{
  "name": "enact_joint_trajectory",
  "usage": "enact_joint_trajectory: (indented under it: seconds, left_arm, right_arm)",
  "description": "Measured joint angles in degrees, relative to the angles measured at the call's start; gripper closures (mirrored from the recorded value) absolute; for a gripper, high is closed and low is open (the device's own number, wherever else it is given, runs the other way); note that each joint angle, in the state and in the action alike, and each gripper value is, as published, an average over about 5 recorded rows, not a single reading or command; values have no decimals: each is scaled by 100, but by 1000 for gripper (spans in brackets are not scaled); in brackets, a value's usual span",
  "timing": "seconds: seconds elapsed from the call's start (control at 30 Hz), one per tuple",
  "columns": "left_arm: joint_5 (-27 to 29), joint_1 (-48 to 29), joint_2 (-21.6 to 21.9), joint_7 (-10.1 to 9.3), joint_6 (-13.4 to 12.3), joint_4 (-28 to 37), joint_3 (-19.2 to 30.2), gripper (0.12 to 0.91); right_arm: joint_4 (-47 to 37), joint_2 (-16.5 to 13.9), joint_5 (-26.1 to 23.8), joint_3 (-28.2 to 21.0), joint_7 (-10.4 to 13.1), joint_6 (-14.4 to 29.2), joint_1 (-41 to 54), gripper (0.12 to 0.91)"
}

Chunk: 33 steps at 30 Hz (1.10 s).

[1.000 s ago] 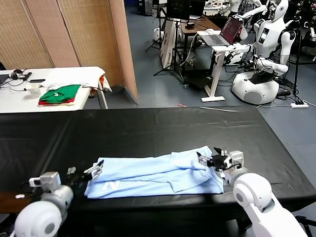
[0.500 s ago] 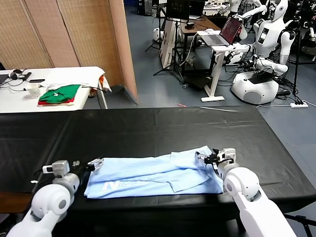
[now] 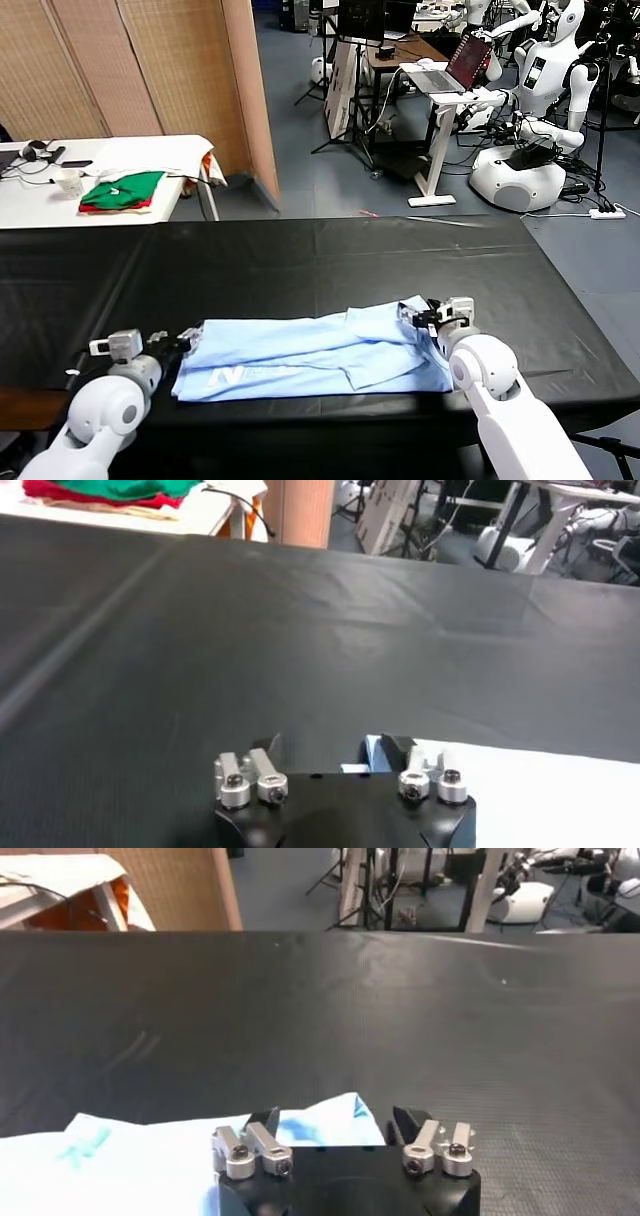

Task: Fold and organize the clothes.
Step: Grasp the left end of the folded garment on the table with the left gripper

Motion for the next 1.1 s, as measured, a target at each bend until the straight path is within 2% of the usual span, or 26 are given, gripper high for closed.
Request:
enact_joint_trajectory:
  seconds: [0.07,0.13,0.27,0.37,0.57,0.63,0.73,1.0,1.1]
  left_arm:
    - [24,5,-1,22,-1,-9,25,768]
    - [54,12,-4,34,-11,-15,44,854]
    - [100,7,-14,54,-38,-19,62,885]
    - [123,-18,-32,61,-60,-20,69,884]
    - [196,-110,-96,-108,-173,-25,-3,884]
    - [139,-143,-109,-174,-186,-44,-58,862]
    - [80,-161,-128,-206,-191,-93,-101,735]
    - [27,-179,-262,-199,-213,-110,-72,240]
    - [-92,-253,-303,-165,-233,-68,-29,144]
  right_arm:
    - [-15,20,-15,7,-2,27,-2,424]
    - [-27,48,-38,15,-2,57,-3,565]
    - [-30,103,-89,33,-2,111,-22,776]
    - [-24,118,-110,40,-6,121,-44,841]
    - [-17,114,-116,35,-16,119,-47,848]
    - [-16,116,-116,25,-16,116,-44,848]
    - [-8,127,-119,5,-16,109,-43,848]
    - [5,134,-121,-6,-21,96,-44,848]
    - [8,132,-125,-4,-25,94,-52,848]
